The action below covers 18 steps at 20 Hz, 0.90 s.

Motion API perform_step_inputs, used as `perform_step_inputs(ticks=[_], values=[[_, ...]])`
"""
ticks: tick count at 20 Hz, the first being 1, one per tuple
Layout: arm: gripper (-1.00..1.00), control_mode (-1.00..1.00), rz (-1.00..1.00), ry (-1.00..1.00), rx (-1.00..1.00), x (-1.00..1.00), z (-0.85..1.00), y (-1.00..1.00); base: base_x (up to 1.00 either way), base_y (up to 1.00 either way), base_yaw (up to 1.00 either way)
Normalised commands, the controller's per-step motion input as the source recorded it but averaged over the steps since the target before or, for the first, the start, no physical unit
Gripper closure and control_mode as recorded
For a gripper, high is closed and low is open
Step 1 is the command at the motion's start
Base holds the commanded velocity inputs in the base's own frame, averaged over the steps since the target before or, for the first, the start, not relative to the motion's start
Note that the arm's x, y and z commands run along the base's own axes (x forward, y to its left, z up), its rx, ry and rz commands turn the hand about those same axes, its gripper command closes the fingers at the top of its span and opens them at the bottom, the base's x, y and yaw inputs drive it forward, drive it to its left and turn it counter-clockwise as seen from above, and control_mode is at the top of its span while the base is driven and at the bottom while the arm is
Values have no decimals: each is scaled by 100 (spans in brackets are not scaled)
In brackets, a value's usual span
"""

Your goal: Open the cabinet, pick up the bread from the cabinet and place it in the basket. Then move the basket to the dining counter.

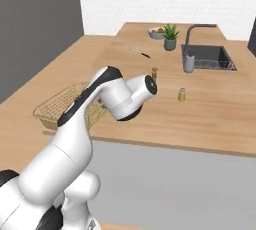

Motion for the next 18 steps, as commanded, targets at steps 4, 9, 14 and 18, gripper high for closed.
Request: perform_step_inputs(ticks=[4, 9, 14, 18], values=[[100, 100, 0, 0, 0, 0, 0, 0, 56, 79, 9], [100, 100, 0, 0, 0, 0, 0, 0, 34, 4, 21], [100, -100, 5, 0, 7, 80, -14, -35, 13, -4, 3], [100, -100, 1, 0, 11, 100, -30, -47, 0, 0, 0]])
